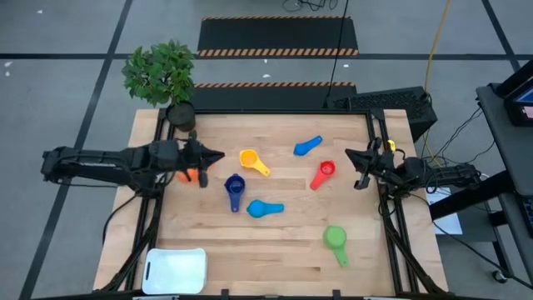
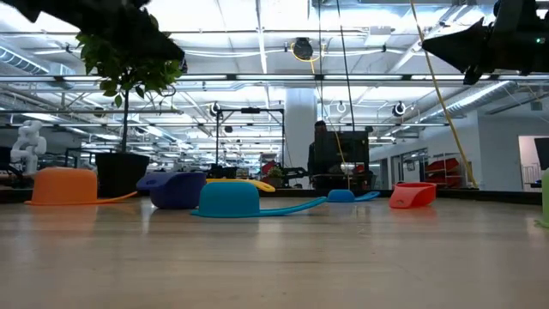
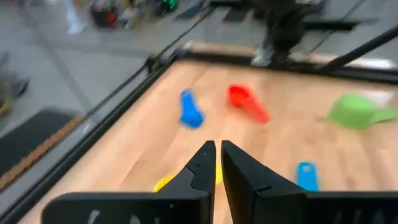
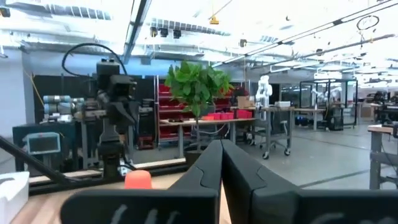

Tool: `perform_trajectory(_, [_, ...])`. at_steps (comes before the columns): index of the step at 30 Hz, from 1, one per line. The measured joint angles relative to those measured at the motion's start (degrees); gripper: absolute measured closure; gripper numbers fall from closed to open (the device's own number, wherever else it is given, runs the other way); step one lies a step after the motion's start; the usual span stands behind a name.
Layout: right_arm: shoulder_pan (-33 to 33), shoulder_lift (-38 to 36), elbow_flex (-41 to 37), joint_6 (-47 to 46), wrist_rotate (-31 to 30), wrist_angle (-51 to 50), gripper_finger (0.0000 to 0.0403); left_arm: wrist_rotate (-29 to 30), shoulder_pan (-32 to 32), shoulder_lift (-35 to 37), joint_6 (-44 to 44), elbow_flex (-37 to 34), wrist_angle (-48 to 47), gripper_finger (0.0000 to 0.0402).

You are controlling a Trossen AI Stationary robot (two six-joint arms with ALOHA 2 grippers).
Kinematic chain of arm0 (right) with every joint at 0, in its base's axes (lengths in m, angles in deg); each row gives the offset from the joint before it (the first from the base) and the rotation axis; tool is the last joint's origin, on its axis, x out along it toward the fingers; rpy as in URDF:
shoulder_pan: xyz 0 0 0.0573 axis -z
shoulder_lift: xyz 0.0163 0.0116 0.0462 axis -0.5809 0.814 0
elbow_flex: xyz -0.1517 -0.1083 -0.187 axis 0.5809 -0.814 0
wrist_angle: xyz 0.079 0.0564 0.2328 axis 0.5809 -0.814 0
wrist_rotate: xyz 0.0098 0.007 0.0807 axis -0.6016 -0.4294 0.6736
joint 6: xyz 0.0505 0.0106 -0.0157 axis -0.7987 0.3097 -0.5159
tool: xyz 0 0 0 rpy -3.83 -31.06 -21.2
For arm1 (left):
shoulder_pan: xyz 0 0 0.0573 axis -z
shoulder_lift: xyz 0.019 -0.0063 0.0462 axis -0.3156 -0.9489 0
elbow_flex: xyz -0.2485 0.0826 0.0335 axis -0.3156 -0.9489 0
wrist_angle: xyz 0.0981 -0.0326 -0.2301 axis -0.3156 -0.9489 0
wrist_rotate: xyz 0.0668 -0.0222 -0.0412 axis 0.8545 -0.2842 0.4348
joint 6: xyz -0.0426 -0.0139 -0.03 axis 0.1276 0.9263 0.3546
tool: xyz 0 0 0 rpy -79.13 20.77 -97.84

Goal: Nest measuring cups in basket
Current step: Put the orange measuring cup into the white bin

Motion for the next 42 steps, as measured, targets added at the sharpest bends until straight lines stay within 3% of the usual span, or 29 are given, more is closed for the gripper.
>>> perform_trajectory(4, [0.00, 0.64, 0.00, -2.81, 0.01, -1.27, 0.0403, 4.75, -1.05, -7.51, 4.31, 6.43, -12.21, 0.0371])
perform_trajectory(8, [0.00, 2.36, 0.00, -4.81, -0.30, -2.11, 0.0403, 7.05, -1.53, -14.63, 8.28, 11.01, -17.62, 0.0371])
perform_trajectory(13, [0.00, 5.02, 1.29, -8.11, -0.27, -3.46, 0.0403, 7.39, -5.48, -20.67, 22.32, 18.11, -32.14, 0.0371])
perform_trajectory(22, [0.00, 10.60, 2.89, -8.91, 0.03, -6.77, 0.0403, -2.75, -11.63, -26.17, 18.51, 21.46, -38.50, 0.0370])
perform_trajectory(27, [0.00, 13.26, 2.96, -10.26, 0.06, -10.80, 0.0403, -3.22, -12.04, -30.45, 15.43, 21.41, -45.49, 0.0370])
perform_trajectory(34, [0.00, 16.81, 2.97, -8.97, 0.06, -12.18, 0.0403, -2.69, -11.56, -35.17, 12.14, 21.09, -45.78, 0.0368])
perform_trajectory(37, [0.00, 17.42, 2.97, -7.48, 0.06, -11.99, 0.0403, -2.65, -11.93, -36.41, 10.64, 20.02, -45.86, 0.0348])
perform_trajectory(42, [0.00, 17.83, 3.06, -3.93, 0.02, -12.03, 0.0403, -1.19, -11.93, -37.32, 13.19, 18.08, -45.71, 0.0277])
